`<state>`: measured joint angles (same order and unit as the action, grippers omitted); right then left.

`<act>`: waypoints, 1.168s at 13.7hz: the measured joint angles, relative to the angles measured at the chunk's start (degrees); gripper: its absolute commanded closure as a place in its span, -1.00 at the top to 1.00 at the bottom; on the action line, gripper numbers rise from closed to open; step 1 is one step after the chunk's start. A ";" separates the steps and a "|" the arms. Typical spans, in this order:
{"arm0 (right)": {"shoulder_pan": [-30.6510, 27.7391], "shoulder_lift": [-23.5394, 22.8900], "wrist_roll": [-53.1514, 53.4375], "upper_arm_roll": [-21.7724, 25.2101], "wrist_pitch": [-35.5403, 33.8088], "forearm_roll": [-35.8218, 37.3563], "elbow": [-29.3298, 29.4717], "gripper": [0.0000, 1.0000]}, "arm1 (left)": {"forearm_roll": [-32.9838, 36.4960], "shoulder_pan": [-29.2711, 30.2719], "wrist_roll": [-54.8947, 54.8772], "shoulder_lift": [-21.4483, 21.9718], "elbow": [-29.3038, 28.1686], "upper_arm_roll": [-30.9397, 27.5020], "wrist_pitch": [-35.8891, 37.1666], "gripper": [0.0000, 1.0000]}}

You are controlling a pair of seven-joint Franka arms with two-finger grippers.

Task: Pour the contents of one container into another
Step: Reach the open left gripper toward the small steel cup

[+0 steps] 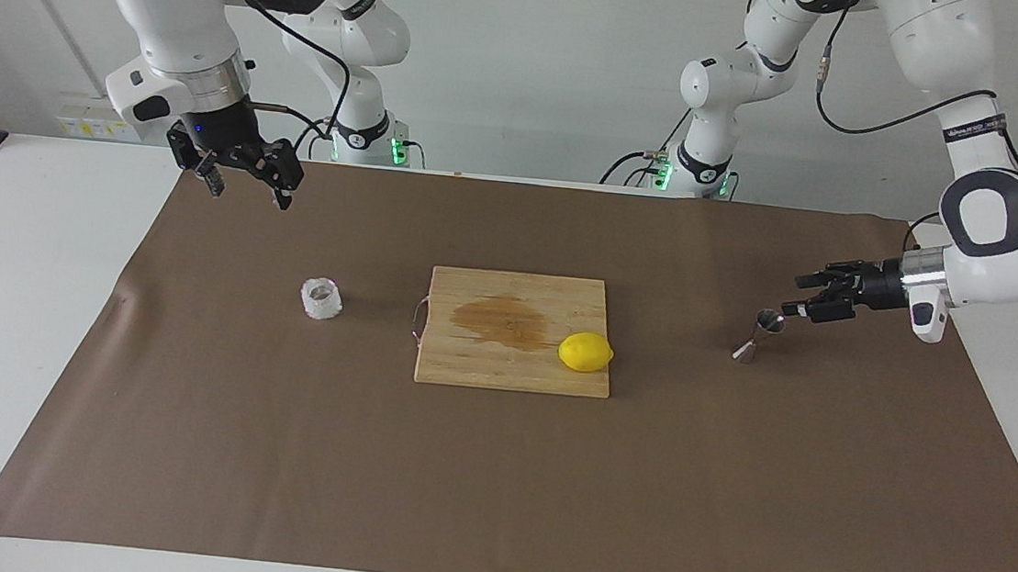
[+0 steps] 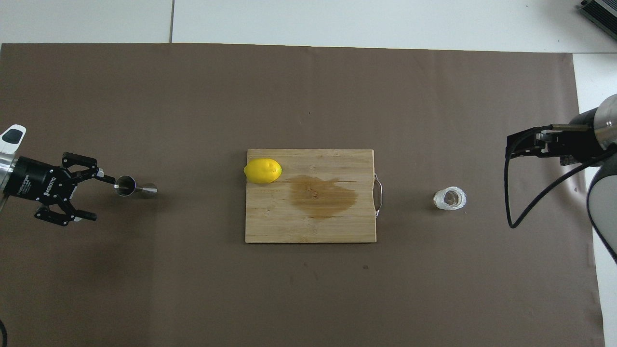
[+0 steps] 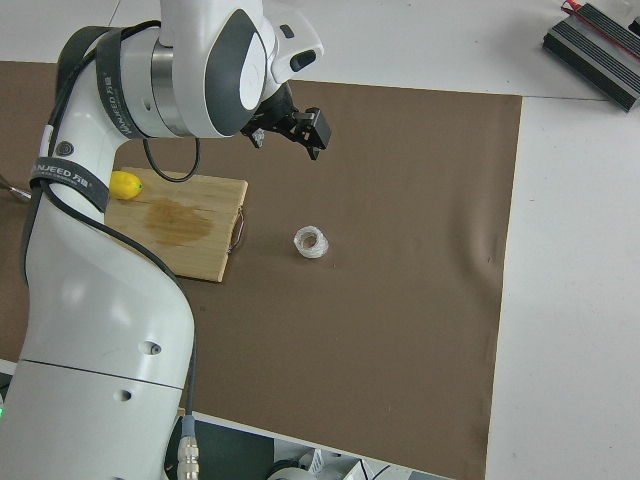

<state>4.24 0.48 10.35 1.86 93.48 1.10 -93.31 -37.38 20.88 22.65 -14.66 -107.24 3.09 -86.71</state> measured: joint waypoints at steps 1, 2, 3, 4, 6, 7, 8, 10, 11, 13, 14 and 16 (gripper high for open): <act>0.00 0.00 0.00 0.00 0.00 0.00 0.00 1.00 | -2.79 1.20 0.12 -0.93 0.01 0.02 0.47 1.00; 0.00 0.00 0.00 0.00 0.00 0.00 0.00 1.00 | -5.85 2.20 0.15 -1.74 0.00 0.01 0.96 1.00; 0.00 0.00 0.00 0.00 0.00 0.00 0.00 1.00 | -8.64 2.76 0.24 -2.41 -0.03 0.01 1.07 1.00; 0.00 0.00 0.00 0.00 0.00 0.00 0.00 1.00 | -10.96 2.95 0.47 -3.03 -0.12 -0.01 1.06 1.00; 0.00 0.00 0.00 0.00 0.00 0.00 0.00 1.00 | -14.78 3.00 0.97 -3.96 -0.70 -0.02 0.78 1.00; 0.00 0.00 0.00 0.00 0.00 0.00 0.00 1.00 | -16.15 3.08 1.09 -4.29 -1.29 -0.02 0.29 1.00; 0.00 0.00 0.00 0.00 0.00 0.00 0.00 1.00 | -16.73 3.34 1.15 -4.46 -1.92 -0.01 -0.43 1.00; 0.00 0.00 0.00 0.00 0.00 0.00 0.00 1.00 | -16.91 4.08 1.20 -4.64 -3.06 -0.03 -1.07 1.00; 0.00 0.00 0.00 0.00 0.00 0.00 0.00 1.00 | -16.91 4.45 1.29 -4.85 -3.59 -0.06 -1.05 1.00; 0.00 0.00 0.00 0.00 0.00 0.00 0.00 1.00 | -16.91 5.18 1.33 -5.79 -4.48 -0.04 -0.85 1.00; 0.00 0.00 0.00 0.00 0.00 0.00 0.00 1.00 | -16.94 5.37 2.05 -6.31 -4.83 -0.03 -0.81 1.00; 0.00 0.00 0.00 0.00 0.00 0.00 0.00 1.00 | -17.39 5.76 6.13 -6.94 -5.35 0.11 -0.77 1.00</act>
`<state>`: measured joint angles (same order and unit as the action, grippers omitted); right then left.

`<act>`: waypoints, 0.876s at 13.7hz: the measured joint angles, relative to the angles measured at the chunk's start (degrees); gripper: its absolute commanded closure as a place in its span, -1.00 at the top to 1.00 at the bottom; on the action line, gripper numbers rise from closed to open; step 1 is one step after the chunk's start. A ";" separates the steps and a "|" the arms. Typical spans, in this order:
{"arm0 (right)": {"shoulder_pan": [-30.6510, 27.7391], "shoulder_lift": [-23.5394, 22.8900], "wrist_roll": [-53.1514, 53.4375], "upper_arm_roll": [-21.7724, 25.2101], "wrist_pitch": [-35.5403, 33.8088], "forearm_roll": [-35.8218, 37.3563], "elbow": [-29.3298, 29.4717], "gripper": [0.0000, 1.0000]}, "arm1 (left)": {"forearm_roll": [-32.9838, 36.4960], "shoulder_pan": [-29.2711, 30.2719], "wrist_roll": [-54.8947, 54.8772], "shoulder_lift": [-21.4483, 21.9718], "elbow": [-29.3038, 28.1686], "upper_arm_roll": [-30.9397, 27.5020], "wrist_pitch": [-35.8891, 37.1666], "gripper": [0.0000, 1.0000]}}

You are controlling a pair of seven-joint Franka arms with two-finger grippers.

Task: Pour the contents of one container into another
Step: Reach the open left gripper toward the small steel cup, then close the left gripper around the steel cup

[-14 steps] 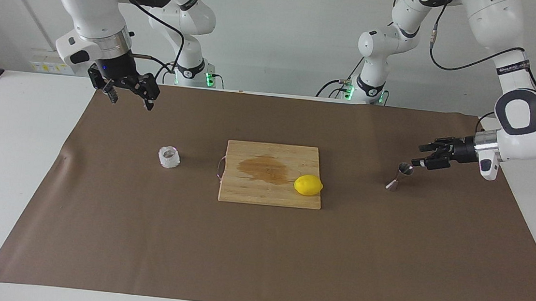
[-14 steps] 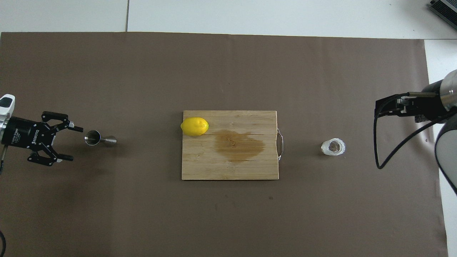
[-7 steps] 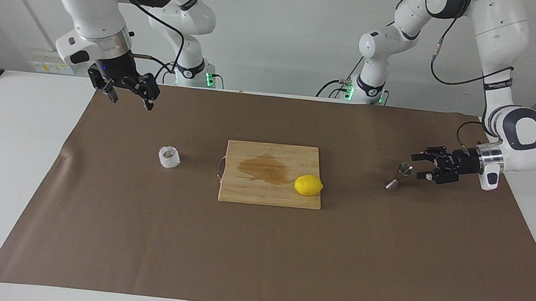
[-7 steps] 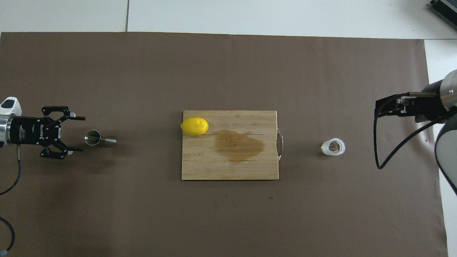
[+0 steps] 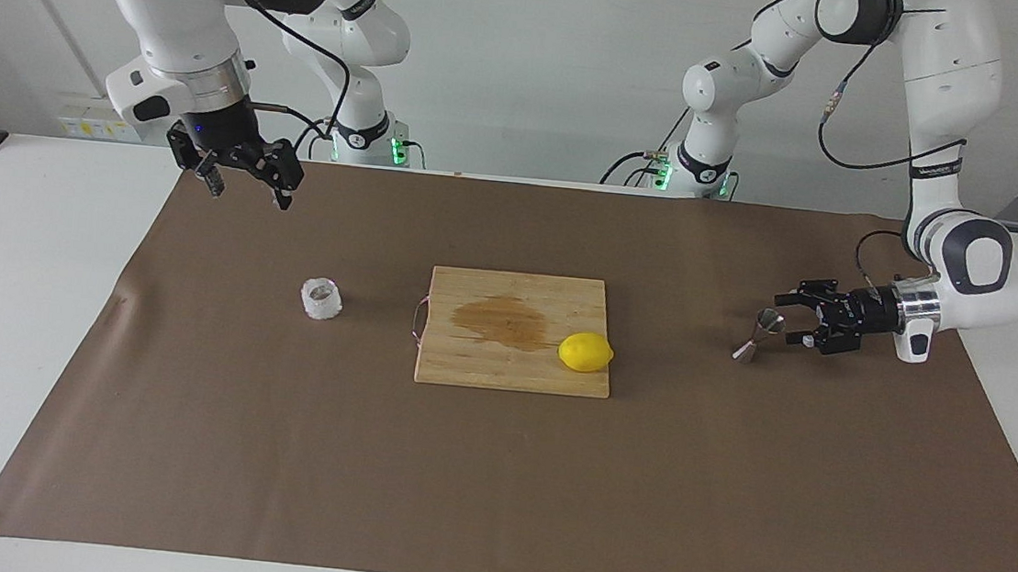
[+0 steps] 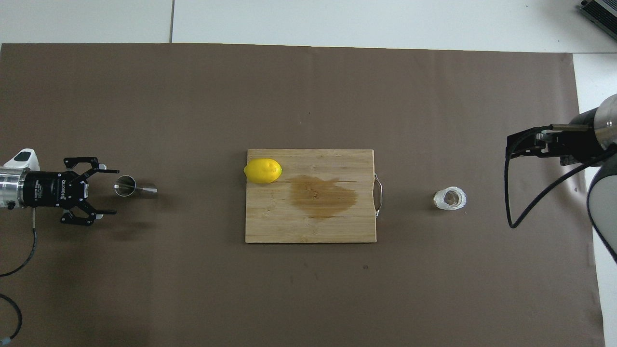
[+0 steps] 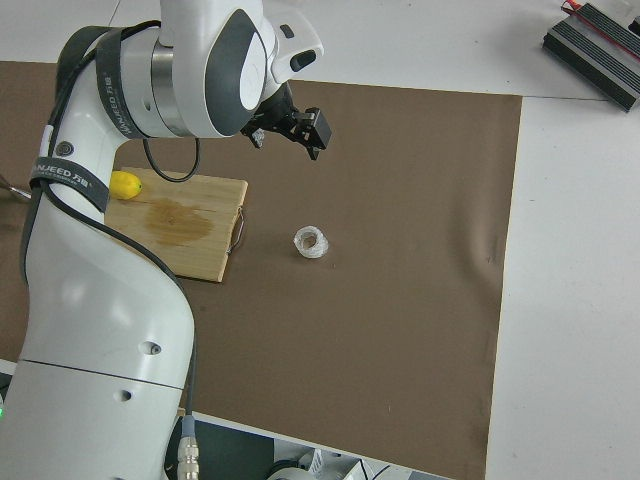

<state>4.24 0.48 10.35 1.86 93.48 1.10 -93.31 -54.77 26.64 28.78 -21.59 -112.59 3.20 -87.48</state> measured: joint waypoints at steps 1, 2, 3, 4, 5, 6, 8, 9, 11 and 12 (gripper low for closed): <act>0.00 0.00 0.00 0.00 0.00 0.00 0.00 1.00 | -0.46 0.15 2.15 -0.09 -0.12 0.00 0.00 1.00; 0.00 0.00 0.00 0.00 0.00 0.00 0.00 1.00 | -0.94 0.19 4.62 -0.11 -0.18 0.00 0.00 1.00; 0.00 0.00 0.00 0.00 0.00 0.00 0.00 1.00 | -1.75 0.19 7.66 -0.11 -0.19 0.05 0.00 1.00; 0.00 0.00 0.00 0.00 0.00 0.00 0.00 1.00 | -2.49 0.19 10.49 -0.11 -0.20 0.20 0.00 1.00; 0.00 0.00 0.00 0.00 0.00 0.00 0.00 1.00 | -3.07 0.18 12.40 -0.18 -0.23 0.43 0.00 1.00; 0.00 0.00 0.00 0.00 0.00 0.00 0.00 1.00 | -3.67 0.13 13.25 -0.33 -0.28 0.63 0.00 1.00; 0.00 0.00 0.00 0.00 0.00 0.00 0.00 1.00 | -4.37 0.08 13.79 -0.77 -0.52 0.97 -0.09 1.00; 0.00 0.00 0.00 0.00 0.00 0.00 0.00 1.00 | -4.55 0.05 13.79 -0.99 -0.69 1.06 -0.11 1.00; 0.00 0.00 0.00 0.00 0.00 0.00 0.00 1.00 | -4.69 0.04 13.78 -1.36 -1.20 1.15 -0.17 1.00; 0.00 0.00 0.00 0.00 0.00 0.00 0.00 1.00 | -4.70 0.04 13.63 -1.49 -1.38 1.16 -0.19 1.00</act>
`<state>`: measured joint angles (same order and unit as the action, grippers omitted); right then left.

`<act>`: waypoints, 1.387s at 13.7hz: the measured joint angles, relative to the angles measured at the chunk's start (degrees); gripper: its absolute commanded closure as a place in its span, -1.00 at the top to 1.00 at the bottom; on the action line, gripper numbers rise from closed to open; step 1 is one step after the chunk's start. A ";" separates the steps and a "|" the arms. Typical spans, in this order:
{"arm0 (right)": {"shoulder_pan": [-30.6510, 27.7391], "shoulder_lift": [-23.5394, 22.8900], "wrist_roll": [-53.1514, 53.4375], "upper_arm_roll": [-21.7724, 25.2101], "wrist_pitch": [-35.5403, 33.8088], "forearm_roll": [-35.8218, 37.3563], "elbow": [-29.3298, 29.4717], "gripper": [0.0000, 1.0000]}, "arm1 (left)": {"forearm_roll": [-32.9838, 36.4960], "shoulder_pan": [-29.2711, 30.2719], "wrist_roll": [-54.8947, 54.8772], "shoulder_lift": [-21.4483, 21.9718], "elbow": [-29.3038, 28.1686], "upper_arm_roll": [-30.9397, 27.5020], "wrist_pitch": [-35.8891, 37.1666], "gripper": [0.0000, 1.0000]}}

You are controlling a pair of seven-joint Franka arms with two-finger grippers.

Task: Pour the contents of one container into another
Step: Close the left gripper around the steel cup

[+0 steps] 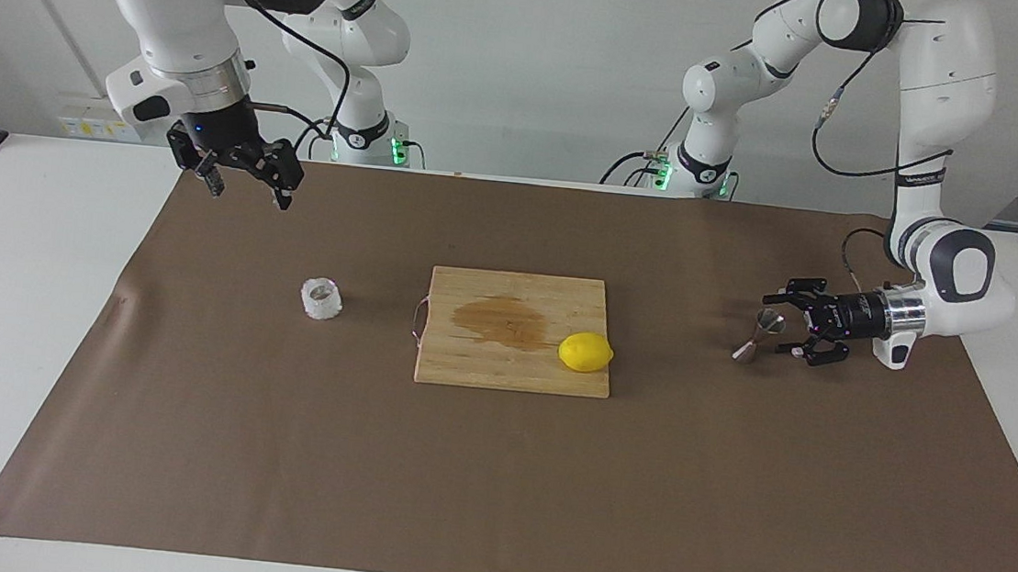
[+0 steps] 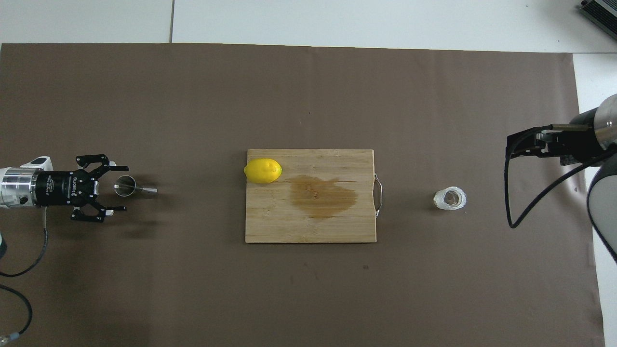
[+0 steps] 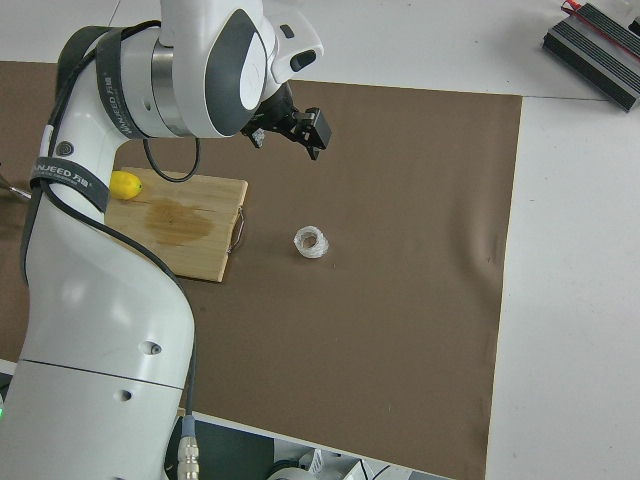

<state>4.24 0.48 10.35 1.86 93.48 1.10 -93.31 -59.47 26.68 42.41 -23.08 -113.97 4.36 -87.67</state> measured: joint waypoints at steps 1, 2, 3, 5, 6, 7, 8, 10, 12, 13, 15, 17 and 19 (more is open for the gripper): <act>0.00 0.00 0.00 0.00 0.00 0.00 0.00 1.00 | -0.01 0.00 -0.35 -0.09 -0.14 0.03 -0.02 1.00; 0.00 0.00 0.00 0.00 0.00 0.00 0.00 1.00 | -0.02 0.00 -0.91 -0.11 -0.28 0.05 -0.03 1.00; 0.00 0.00 0.00 0.00 0.00 0.00 0.00 1.00 | -0.02 0.00 -1.27 -0.12 -0.38 0.06 -0.03 1.00; 0.00 0.00 0.00 0.00 0.00 0.00 0.00 1.00 | -0.03 0.00 -2.30 -0.12 -0.53 0.12 -0.03 1.00; 0.00 0.00 0.00 0.00 0.00 0.00 0.00 1.00 | -0.03 0.00 -2.88 -0.12 -0.60 0.18 -0.03 1.00; 0.00 0.00 0.00 0.00 0.00 0.00 0.00 1.00 | -0.03 -0.01 -3.43 -0.12 -0.71 0.31 -0.01 1.00; 0.00 0.00 0.00 0.00 0.00 0.00 0.00 1.00 | -0.05 -0.01 -3.76 -0.12 -0.83 0.45 -0.01 1.00; 0.00 0.00 0.00 0.00 0.00 0.00 0.00 1.00 | -0.09 -0.01 -4.10 -0.12 -1.05 0.60 0.01 1.00; 0.00 0.00 0.00 0.00 0.00 0.00 0.00 1.00 | -0.18 -0.01 -4.19 -0.12 -1.17 0.76 0.04 1.00; 0.00 0.00 0.00 0.00 0.00 0.00 0.00 1.00 | -0.21 -0.01 -4.21 -0.12 -1.20 0.86 0.09 1.00; 0.00 0.00 0.00 0.00 0.00 0.00 0.00 1.00 | -0.36 -0.01 -4.22 -0.12 -1.23 1.05 0.20 1.00; 0.00 0.00 0.00 0.00 0.00 0.00 0.00 1.00 | -0.42 -0.01 -4.24 -0.12 -1.24 1.18 0.25 1.00; 0.00 0.00 0.00 0.00 0.00 0.00 0.00 1.00 | -0.43 0.03 -4.24 -0.12 -1.24 1.19 0.25 1.00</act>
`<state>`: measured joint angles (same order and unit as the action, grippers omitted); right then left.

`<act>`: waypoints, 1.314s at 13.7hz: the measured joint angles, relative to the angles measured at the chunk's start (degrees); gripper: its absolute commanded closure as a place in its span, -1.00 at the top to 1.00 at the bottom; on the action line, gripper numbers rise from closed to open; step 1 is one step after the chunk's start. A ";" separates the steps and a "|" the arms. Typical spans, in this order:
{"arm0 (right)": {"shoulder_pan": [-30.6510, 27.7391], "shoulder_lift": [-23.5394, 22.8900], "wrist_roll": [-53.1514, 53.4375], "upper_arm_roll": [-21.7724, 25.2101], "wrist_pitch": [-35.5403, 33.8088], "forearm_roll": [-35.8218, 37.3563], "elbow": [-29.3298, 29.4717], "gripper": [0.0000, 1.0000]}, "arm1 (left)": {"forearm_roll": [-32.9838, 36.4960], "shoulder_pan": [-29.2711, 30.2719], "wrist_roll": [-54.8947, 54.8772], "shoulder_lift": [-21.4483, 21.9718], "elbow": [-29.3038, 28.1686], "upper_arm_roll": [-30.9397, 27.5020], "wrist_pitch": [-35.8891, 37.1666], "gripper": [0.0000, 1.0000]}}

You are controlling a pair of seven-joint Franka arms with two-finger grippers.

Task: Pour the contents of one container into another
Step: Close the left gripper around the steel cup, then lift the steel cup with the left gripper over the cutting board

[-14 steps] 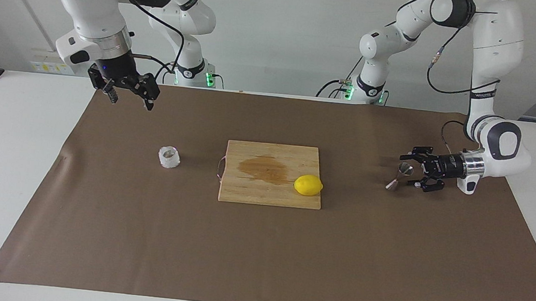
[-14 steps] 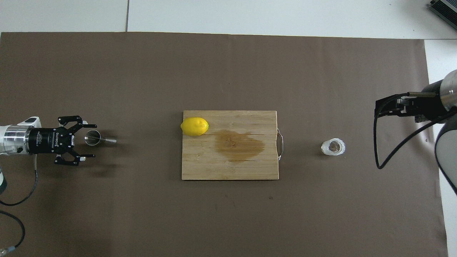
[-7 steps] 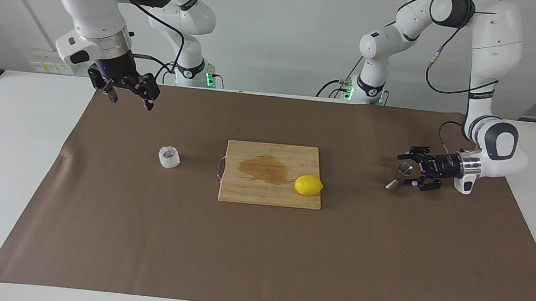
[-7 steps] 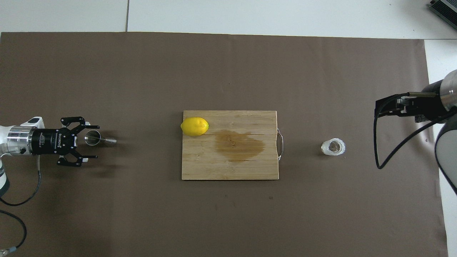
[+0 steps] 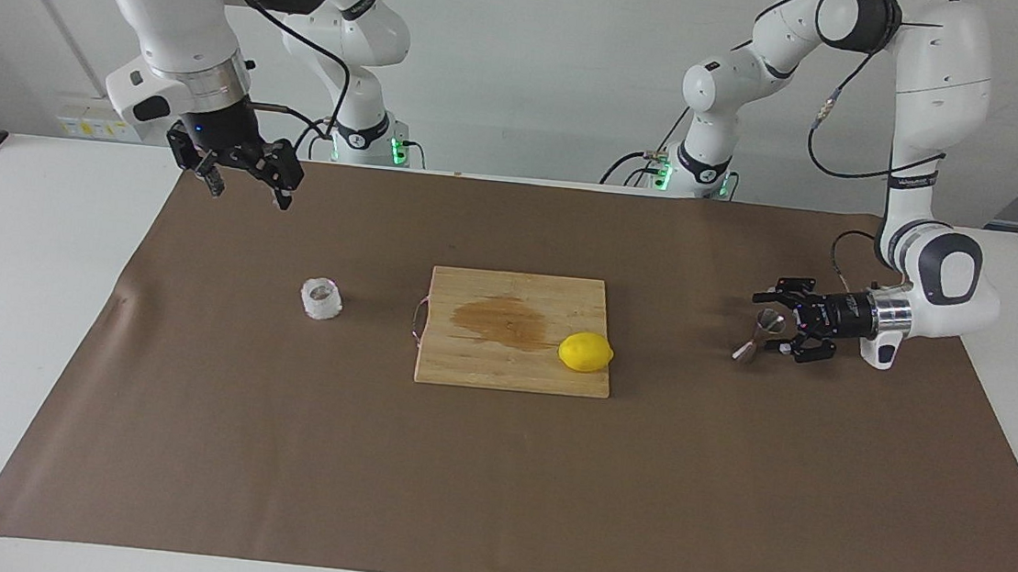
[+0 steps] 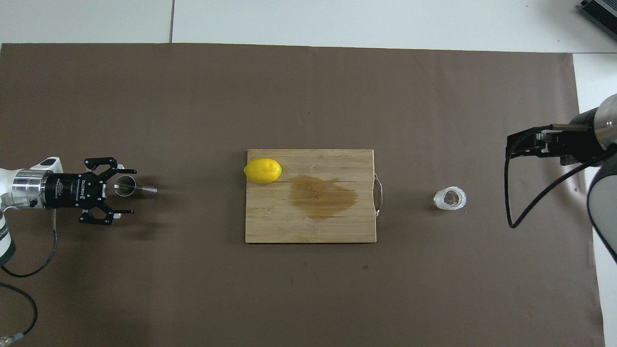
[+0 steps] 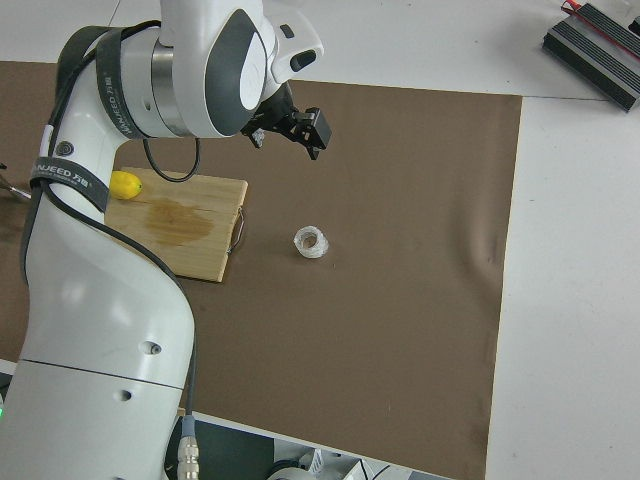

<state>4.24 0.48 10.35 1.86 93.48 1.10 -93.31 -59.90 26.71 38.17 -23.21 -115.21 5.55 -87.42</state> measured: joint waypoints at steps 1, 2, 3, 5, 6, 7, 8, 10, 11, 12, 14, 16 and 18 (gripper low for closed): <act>0.00 0.00 0.00 0.00 0.00 0.00 0.00 1.00 | 0.00 0.05 0.00 0.00 0.00 -0.02 0.00 1.00; 0.00 0.00 0.00 0.00 0.00 0.00 0.00 1.00 | 0.00 0.07 0.00 0.00 0.00 -0.06 0.00 1.00; 0.00 0.00 0.00 0.00 0.00 0.00 0.00 1.00 | 0.00 0.07 0.00 0.00 0.00 -0.08 0.00 1.00; 0.00 0.00 0.00 0.00 0.00 0.00 0.00 1.00 | -0.01 0.08 0.00 0.00 0.00 -0.08 0.01 0.83; 0.00 0.00 0.00 0.00 0.00 0.00 0.00 1.00 | -0.02 0.08 0.00 0.00 0.00 -0.09 0.01 0.75; 0.00 0.00 0.00 0.00 0.00 0.00 0.00 1.00 | -0.03 0.09 0.00 0.00 -0.01 -0.09 0.01 0.63; 0.00 0.00 0.00 0.00 0.00 0.00 0.00 1.00 | -0.05 0.09 0.00 0.00 -0.01 -0.10 0.02 0.48; 0.00 0.00 0.00 0.00 0.00 0.00 0.00 1.00 | -0.07 0.20 0.01 0.00 -0.05 -0.15 0.02 0.06; 0.00 0.00 0.00 0.00 0.00 0.00 0.00 1.00 | -0.09 0.39 0.01 0.00 -0.13 -0.15 0.03 -0.15; 0.00 0.00 0.00 0.00 0.00 0.00 0.00 1.00 | -0.10 0.60 0.01 0.00 -0.25 -0.14 0.05 -0.26; 0.00 0.00 0.00 0.00 0.00 0.00 0.00 1.00 | -0.44 0.75 0.13 0.00 -0.52 -0.15 0.11 -0.33; 0.00 0.00 0.00 0.00 0.00 0.00 0.00 1.00 | -0.82 0.75 0.53 0.00 -0.67 -0.11 0.23 -0.35; 0.00 0.00 0.00 0.00 0.00 0.00 0.00 1.00 | -0.94 0.74 1.22 0.00 -0.68 0.00 0.40 -0.69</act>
<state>4.24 0.48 10.35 1.86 93.48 1.10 -93.31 -60.84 27.45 39.39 -23.21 -115.89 5.55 -87.01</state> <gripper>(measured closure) 0.000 0.555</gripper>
